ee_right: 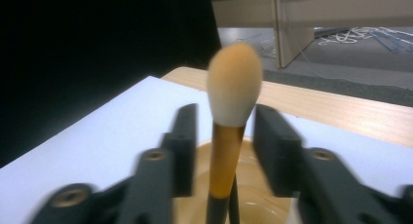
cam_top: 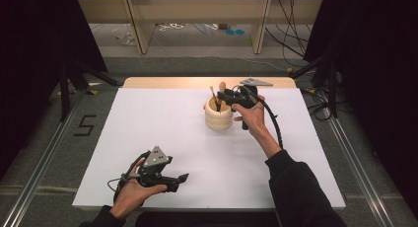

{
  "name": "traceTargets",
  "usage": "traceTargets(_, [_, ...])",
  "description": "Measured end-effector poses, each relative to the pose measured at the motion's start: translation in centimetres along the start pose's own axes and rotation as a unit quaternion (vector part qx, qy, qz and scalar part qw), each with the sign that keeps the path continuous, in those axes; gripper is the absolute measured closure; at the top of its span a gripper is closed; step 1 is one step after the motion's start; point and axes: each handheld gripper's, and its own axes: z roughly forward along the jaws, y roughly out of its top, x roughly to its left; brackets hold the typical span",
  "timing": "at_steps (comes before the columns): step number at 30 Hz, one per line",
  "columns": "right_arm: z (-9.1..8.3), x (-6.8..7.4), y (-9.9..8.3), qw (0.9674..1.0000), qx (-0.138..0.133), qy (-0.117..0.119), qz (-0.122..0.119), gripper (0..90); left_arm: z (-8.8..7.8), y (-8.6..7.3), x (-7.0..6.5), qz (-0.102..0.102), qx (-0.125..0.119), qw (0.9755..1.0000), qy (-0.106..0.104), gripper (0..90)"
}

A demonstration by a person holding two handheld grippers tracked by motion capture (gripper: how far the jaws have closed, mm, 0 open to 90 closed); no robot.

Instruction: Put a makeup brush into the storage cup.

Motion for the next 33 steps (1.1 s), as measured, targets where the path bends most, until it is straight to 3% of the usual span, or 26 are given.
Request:
traceTargets(2, [-0.2,0.1,0.2,0.9998,0.009,-0.012,0.01,39.9,-0.1,0.0,0.2,0.01,0.008,0.9999,0.002,18.9])
traceTargets(7, [-0.8,0.1,0.5,0.9995,-0.001,-0.029,0.009,30.3,-0.1,0.0,0.2,0.014,0.009,0.9999,0.001,18.9])
traceTargets(12, [-2.0,0.5,0.9,0.9995,-0.007,-0.027,0.012,28.4,-0.2,0.1,0.3,0.013,0.009,0.9999,0.002,18.9])
traceTargets(13, [-2.1,0.5,1.0,0.9995,-0.015,-0.025,0.011,28.2,-0.1,0.0,0.2,0.003,0.005,1.0,0.0,18.9])
traceTargets(16, [-2.8,0.9,1.1,0.9997,-0.006,-0.023,0.01,27.7,-0.2,0.1,0.1,0.007,0.006,1.0,0.0,18.9])
traceTargets(17, [-2.9,1.0,1.0,0.9997,-0.011,-0.019,0.008,27.5,-0.2,0.0,0.0,-0.004,0.008,0.9998,-0.016,18.9])
traceTargets(19, [-3.2,1.2,1.0,0.9999,-0.005,-0.016,0.002,27.1,-0.3,0.1,0.2,0.01,0.005,0.9999,-0.002,18.9])
traceTargets(24, [-4.0,1.8,0.9,0.9999,-0.002,-0.01,-0.001,26.2,-0.2,0.1,0.2,0.01,0.004,0.9999,0.007,18.9])
traceTargets(29, [-4.7,2.4,0.5,1.0,-0.001,-0.006,0.0,24.3,-0.2,0.1,0.3,0.008,0.002,0.9999,0.008,18.9])
traceTargets(33, [-5.4,2.8,0.1,0.9998,0.002,-0.008,-0.02,24.3,-0.3,0.1,0.2,0.004,0.004,1.0,-0.001,18.9])
